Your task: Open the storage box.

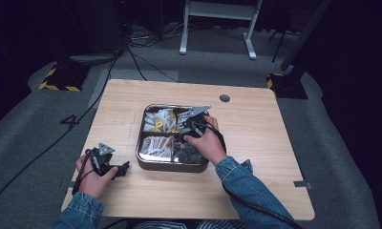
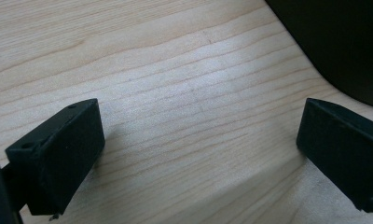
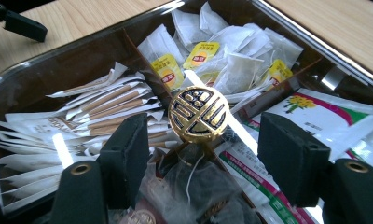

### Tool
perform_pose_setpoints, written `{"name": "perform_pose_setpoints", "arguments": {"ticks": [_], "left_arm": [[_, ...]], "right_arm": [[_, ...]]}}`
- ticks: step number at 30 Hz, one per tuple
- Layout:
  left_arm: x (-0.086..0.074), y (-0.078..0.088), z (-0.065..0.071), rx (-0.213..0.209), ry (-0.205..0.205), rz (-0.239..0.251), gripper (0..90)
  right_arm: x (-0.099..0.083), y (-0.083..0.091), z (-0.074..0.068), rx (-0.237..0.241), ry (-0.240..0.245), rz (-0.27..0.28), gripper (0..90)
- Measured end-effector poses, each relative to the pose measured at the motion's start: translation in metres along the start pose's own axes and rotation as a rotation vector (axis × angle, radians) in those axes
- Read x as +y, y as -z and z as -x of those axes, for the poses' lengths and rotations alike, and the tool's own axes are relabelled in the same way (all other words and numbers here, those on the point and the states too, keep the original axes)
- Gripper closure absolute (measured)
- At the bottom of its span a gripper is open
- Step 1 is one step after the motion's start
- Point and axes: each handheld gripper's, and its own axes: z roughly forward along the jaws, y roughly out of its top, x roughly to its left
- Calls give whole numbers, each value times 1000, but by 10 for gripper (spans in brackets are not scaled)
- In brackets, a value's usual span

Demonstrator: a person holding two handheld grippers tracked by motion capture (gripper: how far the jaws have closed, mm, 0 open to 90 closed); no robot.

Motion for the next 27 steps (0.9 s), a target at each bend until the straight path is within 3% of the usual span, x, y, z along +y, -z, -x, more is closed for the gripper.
{"name": "perform_pose_setpoints", "arguments": {"ticks": [10, 17, 27], "left_arm": [[1, 0, 0, -1, -2, 0, 12], [1, -1, 0, -2, -4, 1, 12], [1, -1, 0, -2, -4, 1, 12]], "right_arm": [[3, -16, 1, 5, 24, -38, 517], [4, -19, -3, -6, 28, -30, 576], [3, -19, -4, -13, 25, -18, 585]]}}
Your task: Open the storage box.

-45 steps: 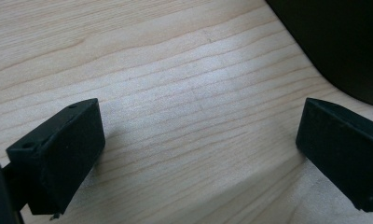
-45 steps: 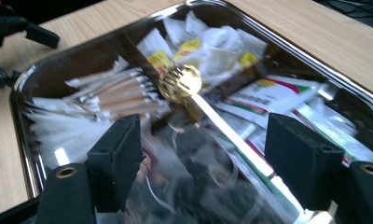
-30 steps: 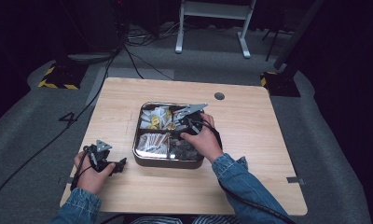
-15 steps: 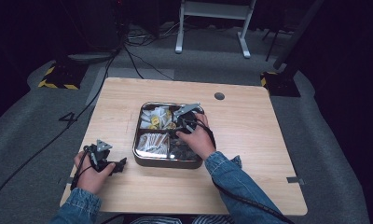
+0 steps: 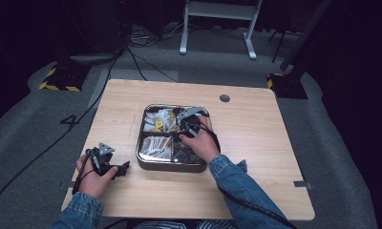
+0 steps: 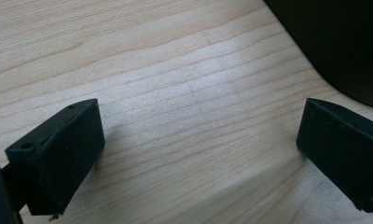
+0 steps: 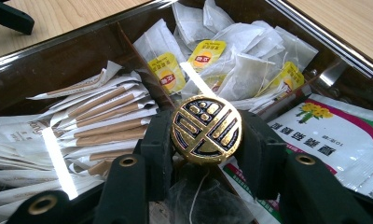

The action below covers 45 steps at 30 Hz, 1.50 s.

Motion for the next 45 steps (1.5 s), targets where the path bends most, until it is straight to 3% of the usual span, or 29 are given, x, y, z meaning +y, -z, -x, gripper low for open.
{"name": "perform_pose_setpoints", "arguments": {"ticks": [20, 31, 45], "left_arm": [[0, 0, 0, 0, -4, 0, 12], [0, 0, 0, 0, -4, 0, 12], [1, -1, -1, -2, -5, -1, 12]], "right_arm": [[5, 8, -6, -48, 21, 38, 588], [25, 47, 0, -32, 13, 117, 588], [27, 89, 13, -58, 12, 148, 588]]}}
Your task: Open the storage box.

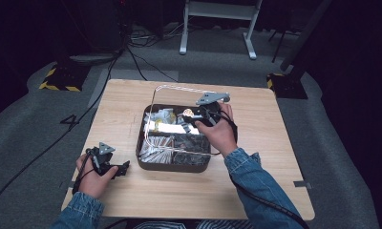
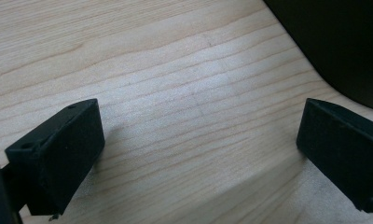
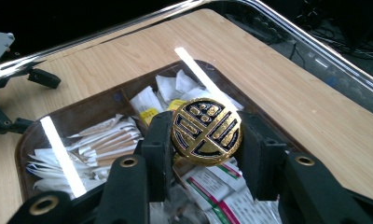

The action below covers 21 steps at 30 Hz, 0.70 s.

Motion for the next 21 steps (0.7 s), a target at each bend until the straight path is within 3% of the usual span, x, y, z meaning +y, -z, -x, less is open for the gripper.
{"name": "perform_pose_setpoints", "arguments": {"ticks": [14, 21], "left_arm": [[0, 0, 0, -1, 1, 2, 13], [0, 0, -1, 1, -4, 3, 15]], "right_arm": [[-12, 33, 34, -85, -9, 2, 587], [-23, 52, 55, -127, -46, 5, 587]]}}
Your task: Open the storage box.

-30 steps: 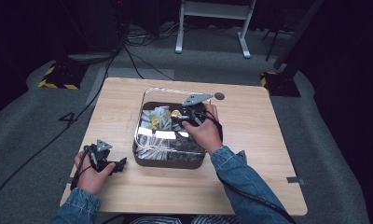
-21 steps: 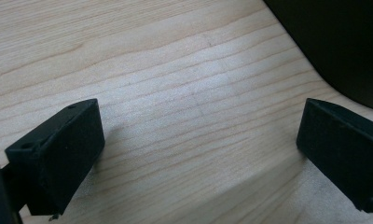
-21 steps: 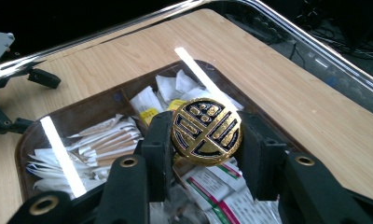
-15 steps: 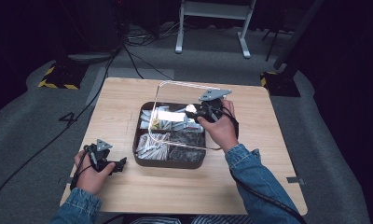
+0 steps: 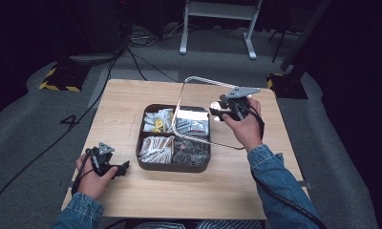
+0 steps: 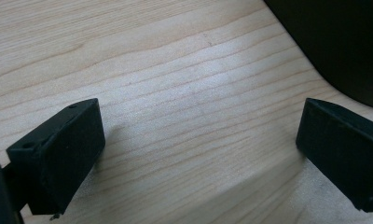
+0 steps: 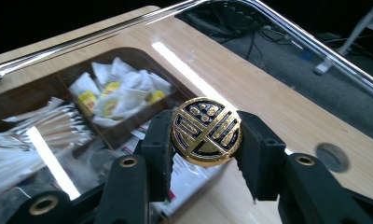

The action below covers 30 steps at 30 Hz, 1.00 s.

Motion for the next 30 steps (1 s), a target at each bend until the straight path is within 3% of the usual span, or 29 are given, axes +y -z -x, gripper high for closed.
{"name": "perform_pose_setpoints", "arguments": {"ticks": [1, 13, 30], "left_arm": [[0, 0, 0, 0, 2, 0, 15], [0, 0, 0, 0, 1, -1, 14], [0, 0, -2, -18, -19, -2, 14]], "right_arm": [[-4, 6, 8, -19, -10, 1, 587], [-27, 28, 44, -78, -68, -6, 587], [-67, 48, 85, -152, -148, -38, 586]]}}
